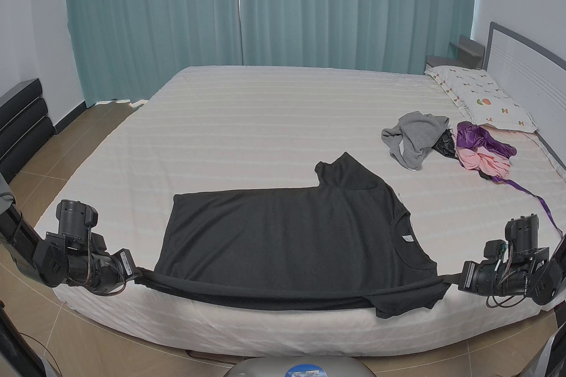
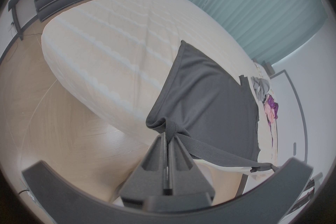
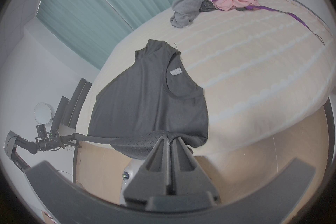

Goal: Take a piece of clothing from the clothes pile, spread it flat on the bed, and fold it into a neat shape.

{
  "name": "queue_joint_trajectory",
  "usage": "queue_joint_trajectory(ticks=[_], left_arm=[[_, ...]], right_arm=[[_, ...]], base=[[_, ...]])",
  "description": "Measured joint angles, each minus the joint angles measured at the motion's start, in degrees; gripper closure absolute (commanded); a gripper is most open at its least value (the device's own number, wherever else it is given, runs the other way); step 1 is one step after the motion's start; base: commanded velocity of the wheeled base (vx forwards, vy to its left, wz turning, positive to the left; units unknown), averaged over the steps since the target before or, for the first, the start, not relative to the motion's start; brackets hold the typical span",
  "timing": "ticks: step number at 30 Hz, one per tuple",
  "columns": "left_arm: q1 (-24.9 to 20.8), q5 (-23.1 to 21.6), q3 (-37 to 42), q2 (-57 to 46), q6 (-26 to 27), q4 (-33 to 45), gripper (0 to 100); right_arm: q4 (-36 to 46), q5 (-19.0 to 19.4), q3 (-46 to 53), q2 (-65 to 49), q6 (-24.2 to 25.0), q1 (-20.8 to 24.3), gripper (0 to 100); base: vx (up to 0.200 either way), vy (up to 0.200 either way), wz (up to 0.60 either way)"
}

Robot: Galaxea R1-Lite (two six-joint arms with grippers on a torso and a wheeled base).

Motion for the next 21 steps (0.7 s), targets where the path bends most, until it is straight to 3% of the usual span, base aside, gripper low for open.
queue_joint_trajectory(ticks=[21], left_arm=[[0.1, 0.6, -2.0, -3.3, -0.4, 5.1, 100]], right_arm=[[-0.1, 0.5, -1.6, -0.3, 1.3, 0.4, 100]], base=[[0.000, 0.000, 0.00]])
